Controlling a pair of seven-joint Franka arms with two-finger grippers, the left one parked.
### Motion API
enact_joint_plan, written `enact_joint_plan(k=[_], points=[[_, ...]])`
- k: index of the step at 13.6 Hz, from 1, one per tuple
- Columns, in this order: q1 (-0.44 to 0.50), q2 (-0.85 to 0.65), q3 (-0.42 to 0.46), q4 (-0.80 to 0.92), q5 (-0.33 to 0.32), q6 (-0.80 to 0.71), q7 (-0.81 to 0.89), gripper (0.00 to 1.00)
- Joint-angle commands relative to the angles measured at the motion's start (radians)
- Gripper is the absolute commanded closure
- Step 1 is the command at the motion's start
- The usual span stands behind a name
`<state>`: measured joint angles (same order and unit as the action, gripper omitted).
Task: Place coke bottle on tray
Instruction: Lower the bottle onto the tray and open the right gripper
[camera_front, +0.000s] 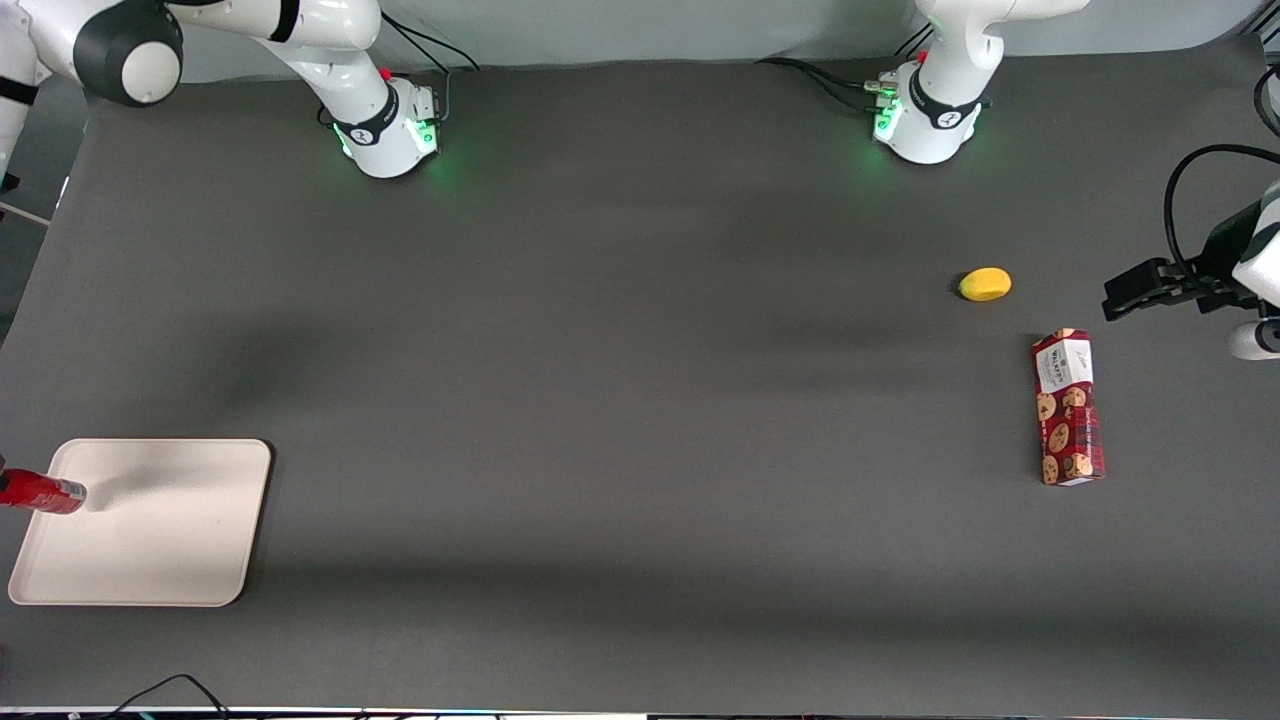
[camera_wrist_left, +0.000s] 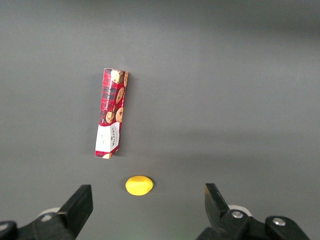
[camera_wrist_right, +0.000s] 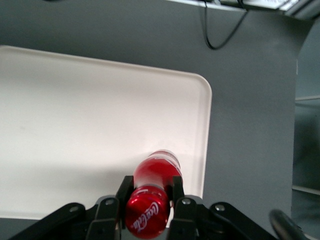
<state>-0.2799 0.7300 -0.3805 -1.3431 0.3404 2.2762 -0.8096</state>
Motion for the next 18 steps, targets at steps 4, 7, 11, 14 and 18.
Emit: enact_joint_plan(k=[4,7,11,14,18], points=[[-0.033,0.054,-0.005,0.032,0.068,0.040,-0.036,1.00],[-0.033,0.062,0.000,0.032,0.069,0.042,-0.025,0.71],[-0.027,0.030,0.003,0.029,0.184,0.046,-0.005,0.00],[-0.019,-0.070,0.028,-0.023,0.181,0.039,0.007,0.00],[-0.007,-0.255,0.093,-0.166,0.132,0.028,0.056,0.00]])
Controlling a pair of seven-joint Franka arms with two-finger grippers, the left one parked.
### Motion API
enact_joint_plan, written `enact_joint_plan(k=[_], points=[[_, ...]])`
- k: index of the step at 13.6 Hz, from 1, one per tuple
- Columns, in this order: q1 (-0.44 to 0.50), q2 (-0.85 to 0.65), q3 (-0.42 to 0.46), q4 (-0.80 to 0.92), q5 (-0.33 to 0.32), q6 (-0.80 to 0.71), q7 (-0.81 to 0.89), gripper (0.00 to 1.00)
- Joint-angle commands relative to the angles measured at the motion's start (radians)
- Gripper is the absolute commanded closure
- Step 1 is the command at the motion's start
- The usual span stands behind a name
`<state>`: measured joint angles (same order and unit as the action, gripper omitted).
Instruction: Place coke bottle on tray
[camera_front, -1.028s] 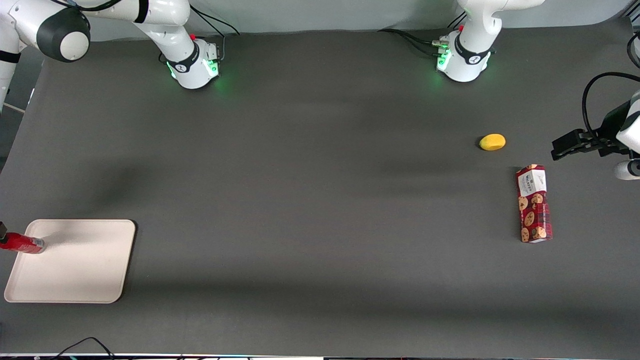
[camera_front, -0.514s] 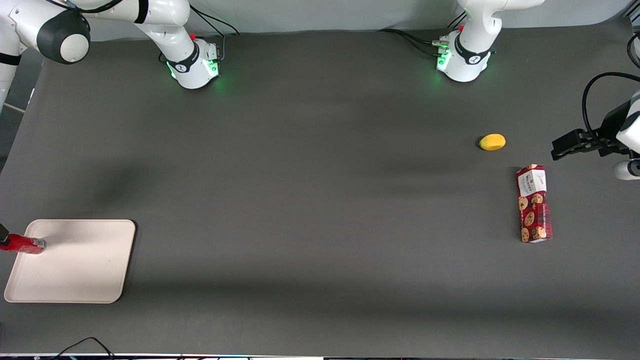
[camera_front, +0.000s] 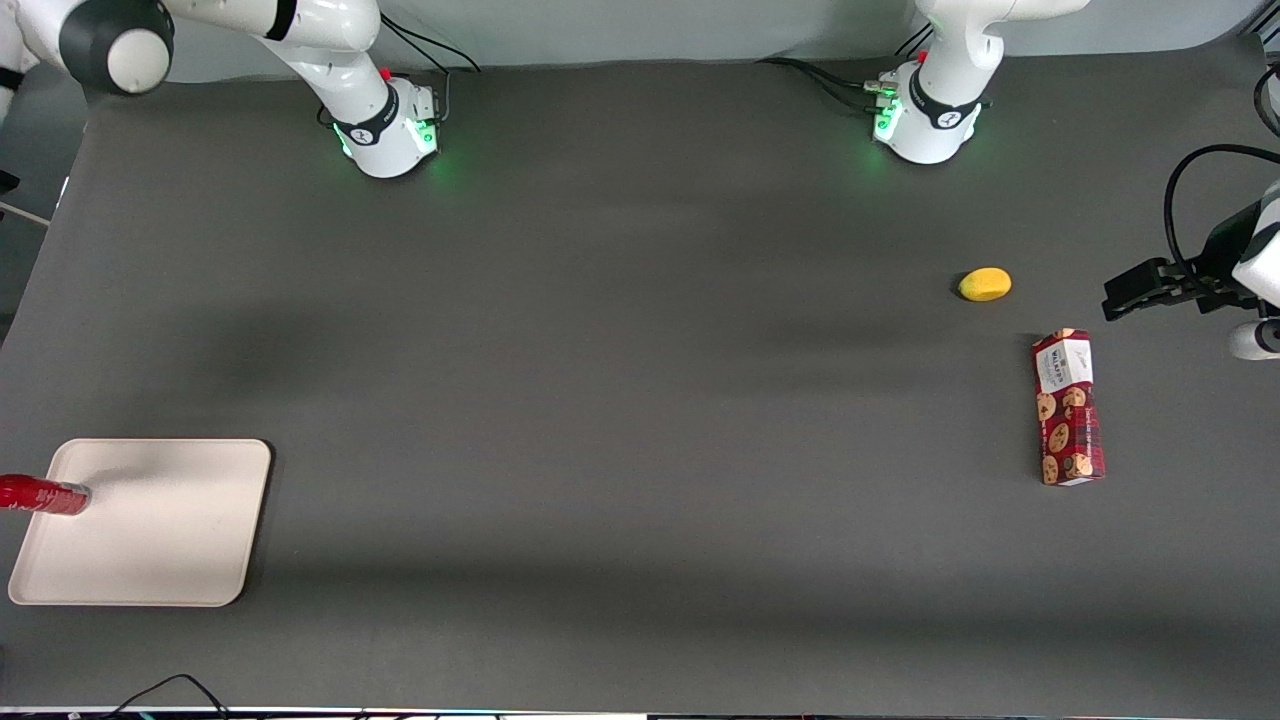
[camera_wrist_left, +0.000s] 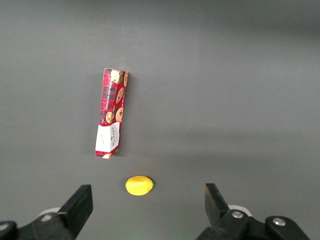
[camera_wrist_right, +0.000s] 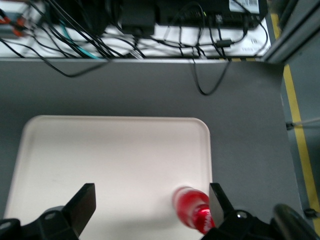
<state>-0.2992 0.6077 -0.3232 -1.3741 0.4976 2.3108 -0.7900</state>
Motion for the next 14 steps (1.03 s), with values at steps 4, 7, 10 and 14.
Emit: enact_joint_plan(k=[4,7,10,14], points=[[0.091,-0.310,0.125,-0.186,-0.336,-0.204,0.384,0.00],[0.130,-0.437,0.223,-0.192,-0.372,-0.361,0.630,0.00],[0.193,-0.572,0.281,-0.275,-0.410,-0.453,0.761,0.00],[0.242,-0.690,0.378,-0.411,-0.472,-0.456,0.912,0.00]])
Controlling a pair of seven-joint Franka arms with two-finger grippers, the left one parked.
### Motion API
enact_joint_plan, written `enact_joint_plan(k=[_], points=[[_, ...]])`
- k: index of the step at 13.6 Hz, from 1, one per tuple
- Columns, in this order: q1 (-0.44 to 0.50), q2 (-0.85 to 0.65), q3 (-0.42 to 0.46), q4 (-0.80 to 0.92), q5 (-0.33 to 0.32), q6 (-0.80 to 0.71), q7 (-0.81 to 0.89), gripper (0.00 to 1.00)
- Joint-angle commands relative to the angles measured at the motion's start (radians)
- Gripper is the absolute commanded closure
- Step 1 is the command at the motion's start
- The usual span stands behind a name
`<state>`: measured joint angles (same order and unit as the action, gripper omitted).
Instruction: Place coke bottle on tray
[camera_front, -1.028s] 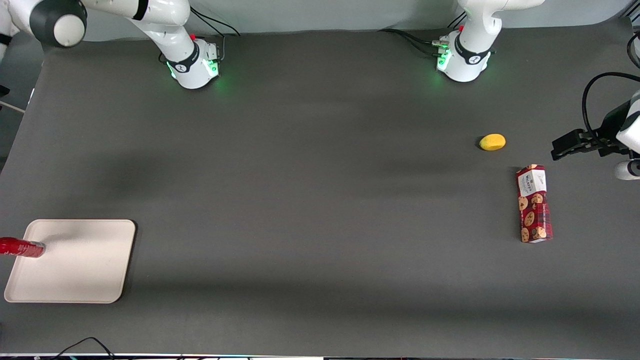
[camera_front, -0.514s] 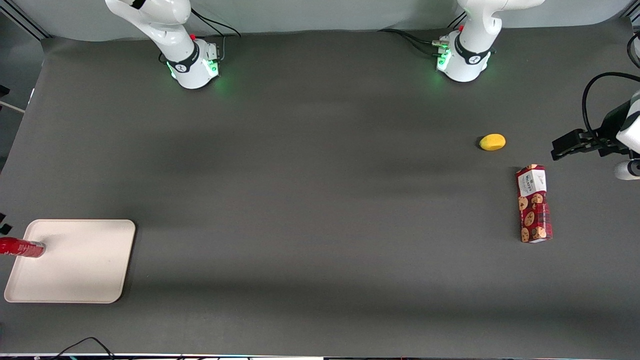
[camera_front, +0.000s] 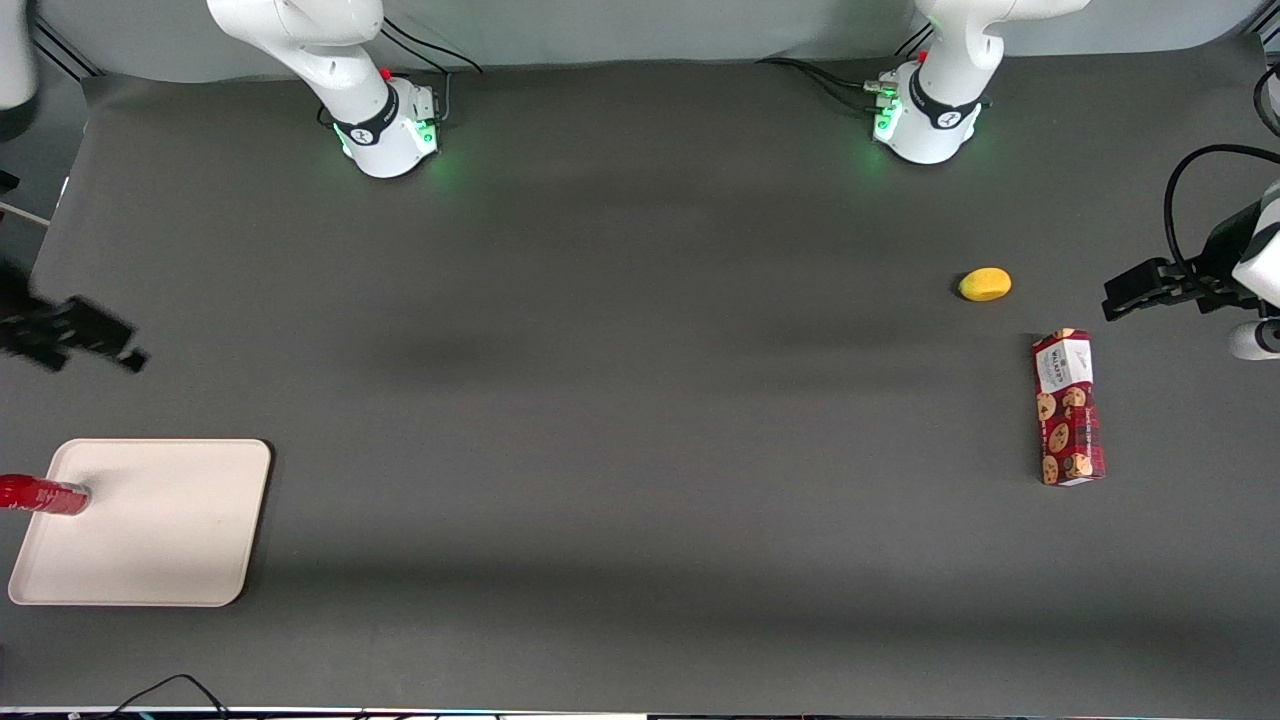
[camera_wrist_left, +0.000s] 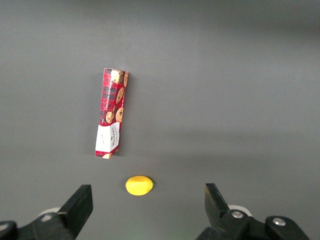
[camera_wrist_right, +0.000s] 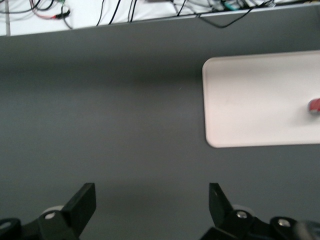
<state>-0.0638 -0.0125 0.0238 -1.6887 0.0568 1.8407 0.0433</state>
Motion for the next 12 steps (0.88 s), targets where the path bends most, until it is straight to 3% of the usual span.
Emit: enact_joint_plan(k=[1,5,12], points=[[0.007,-0.087,0.059,-0.114,-0.032,0.012,0.098,0.00],[0.006,-0.107,0.064,-0.131,-0.077,-0.040,0.101,0.00],[0.004,-0.156,0.041,-0.126,-0.078,-0.117,0.093,0.00]])
